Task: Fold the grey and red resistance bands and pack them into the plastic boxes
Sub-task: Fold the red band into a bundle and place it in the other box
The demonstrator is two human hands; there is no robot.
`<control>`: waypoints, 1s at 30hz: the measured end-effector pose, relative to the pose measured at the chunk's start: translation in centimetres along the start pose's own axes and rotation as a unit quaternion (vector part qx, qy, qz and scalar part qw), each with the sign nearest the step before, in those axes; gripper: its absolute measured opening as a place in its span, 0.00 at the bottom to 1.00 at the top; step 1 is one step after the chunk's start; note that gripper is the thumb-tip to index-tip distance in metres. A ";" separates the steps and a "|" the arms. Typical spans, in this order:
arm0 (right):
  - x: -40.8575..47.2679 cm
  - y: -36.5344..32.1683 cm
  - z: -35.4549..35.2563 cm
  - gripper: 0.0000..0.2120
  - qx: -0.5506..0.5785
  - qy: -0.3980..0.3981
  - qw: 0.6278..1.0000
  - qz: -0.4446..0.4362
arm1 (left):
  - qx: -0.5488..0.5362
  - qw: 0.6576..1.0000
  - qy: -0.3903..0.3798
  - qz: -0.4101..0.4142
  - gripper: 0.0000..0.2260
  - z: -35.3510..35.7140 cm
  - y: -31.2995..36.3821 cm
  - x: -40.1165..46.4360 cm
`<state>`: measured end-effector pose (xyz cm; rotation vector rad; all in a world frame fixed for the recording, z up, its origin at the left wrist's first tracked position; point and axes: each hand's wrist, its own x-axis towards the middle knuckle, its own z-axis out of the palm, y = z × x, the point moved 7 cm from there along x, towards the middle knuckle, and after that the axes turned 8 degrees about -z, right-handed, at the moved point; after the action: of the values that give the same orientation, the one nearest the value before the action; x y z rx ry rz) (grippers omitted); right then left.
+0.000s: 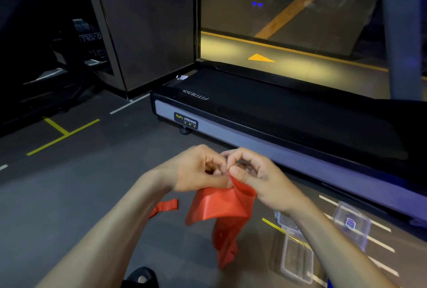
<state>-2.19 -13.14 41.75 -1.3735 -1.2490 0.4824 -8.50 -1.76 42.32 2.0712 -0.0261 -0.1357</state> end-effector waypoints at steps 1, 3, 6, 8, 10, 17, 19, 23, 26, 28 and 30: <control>0.0 0.0 0.0 0.07 -0.026 -0.001 1.000 0.002 | 0.019 1.000 0.009 -0.002 0.13 -0.1 -0.1 0.0; 0.0 0.0 -0.3 0.06 -0.069 -0.012 0.998 0.004 | 0.070 0.997 0.040 -0.001 0.11 -0.6 -0.2 -0.1; 0.0 -0.5 -0.6 0.03 -0.122 -0.041 0.992 -0.003 | 0.126 0.988 0.084 0.010 0.05 -1.1 0.1 -0.3; 0.0 -0.9 -0.9 0.03 -0.159 -0.047 0.986 -0.012 | 0.099 0.993 0.069 -0.002 0.05 -1.2 -0.2 -0.5; 0.1 -1.3 -1.6 0.02 -0.176 -0.037 0.983 -0.021 | 0.055 0.997 0.032 -0.031 0.05 -1.3 -1.0 -0.8; -0.1 -1.7 -2.7 0.03 -0.198 -0.029 0.980 -0.022 | 0.032 0.998 0.032 -0.044 0.05 -1.8 -1.4 -1.2; 0.0 -1.7 -2.7 0.02 -0.197 -0.027 0.980 -0.023 | 0.027 0.998 0.032 -0.049 0.05 -1.8 -1.5 -1.1; 0.0 -1.7 -2.8 0.02 -0.197 -0.025 0.980 -0.023 | 0.016 0.998 0.034 -0.049 0.05 -1.8 -1.5 -1.0; -0.1 -1.8 -2.8 0.02 -0.195 -0.025 0.980 -0.025 | 0.017 0.998 0.031 -0.052 0.06 -1.7 -1.7 -1.0; -0.1 -1.8 -2.9 0.03 -0.195 -0.024 0.980 -0.028 | 0.021 0.998 0.033 -0.051 0.06 -1.7 -1.8 -0.9; -0.1 -1.8 -2.9 0.02 -0.193 -0.022 0.981 -0.026 | 0.019 0.998 0.036 -0.049 0.06 -1.9 -1.8 -0.9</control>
<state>-0.43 -14.98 44.01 -1.6555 -1.4643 0.2412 -9.29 0.79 41.72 2.1142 0.1182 -0.1227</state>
